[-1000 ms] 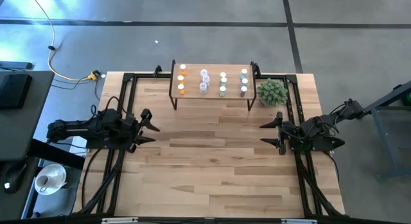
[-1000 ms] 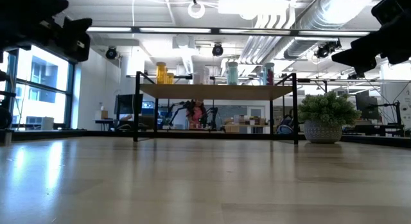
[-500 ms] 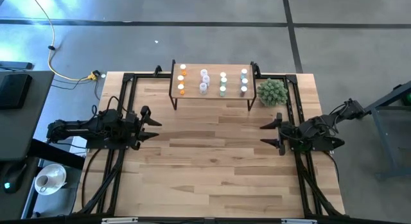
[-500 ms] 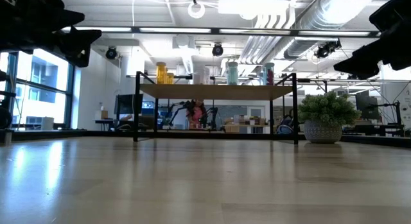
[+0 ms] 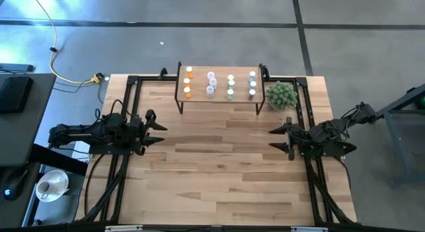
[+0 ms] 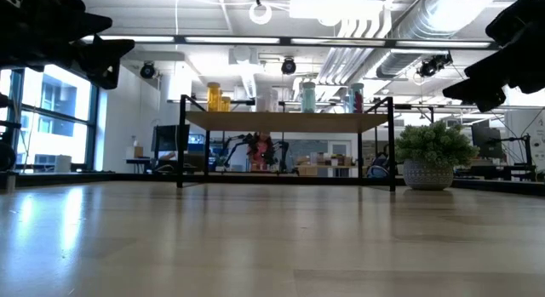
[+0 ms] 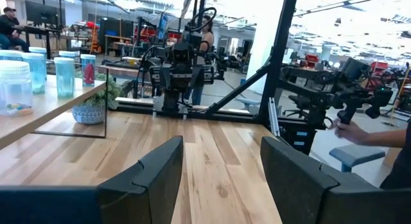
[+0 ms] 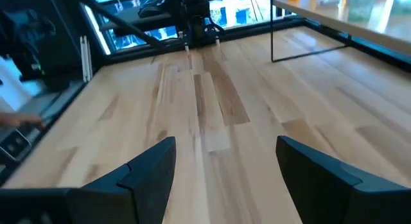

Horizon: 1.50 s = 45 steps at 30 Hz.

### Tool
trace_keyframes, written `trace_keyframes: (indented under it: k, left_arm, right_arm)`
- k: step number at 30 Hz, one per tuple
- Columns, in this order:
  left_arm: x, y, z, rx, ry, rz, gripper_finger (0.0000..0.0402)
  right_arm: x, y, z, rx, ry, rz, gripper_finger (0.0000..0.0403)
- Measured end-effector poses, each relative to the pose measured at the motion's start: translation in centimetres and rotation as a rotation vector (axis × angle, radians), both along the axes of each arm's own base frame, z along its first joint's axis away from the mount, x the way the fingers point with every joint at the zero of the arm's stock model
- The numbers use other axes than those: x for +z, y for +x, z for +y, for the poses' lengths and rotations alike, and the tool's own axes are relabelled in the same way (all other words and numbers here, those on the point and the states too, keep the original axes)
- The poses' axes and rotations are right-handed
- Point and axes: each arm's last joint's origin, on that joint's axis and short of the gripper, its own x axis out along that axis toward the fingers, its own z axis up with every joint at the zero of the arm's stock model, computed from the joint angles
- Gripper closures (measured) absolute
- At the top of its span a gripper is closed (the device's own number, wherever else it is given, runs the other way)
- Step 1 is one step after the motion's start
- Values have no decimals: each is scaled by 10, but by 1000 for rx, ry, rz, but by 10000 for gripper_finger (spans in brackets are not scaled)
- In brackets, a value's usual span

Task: Pick and place medicine bottles onto shelf by color
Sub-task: Return to Home Position

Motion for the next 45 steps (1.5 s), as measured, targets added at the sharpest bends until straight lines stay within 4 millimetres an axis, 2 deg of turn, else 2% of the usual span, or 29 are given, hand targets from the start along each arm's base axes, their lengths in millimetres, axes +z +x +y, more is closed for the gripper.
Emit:
trace_keyframes:
  k: [3, 11, 45]
  left_arm:
    - [0, 0, 0, 0, 0, -1, 204]
    - [0, 0, 0, 0, 0, -1, 204]
    - [0, 0, 0, 0, 0, -1, 204]
  right_arm:
    - [0, 0, 0, -7, 34, -1, 143]
    - [0, 0, 0, 7, -32, 4, 143]
    - [0, 0, 0, 7, -30, 4, 143]
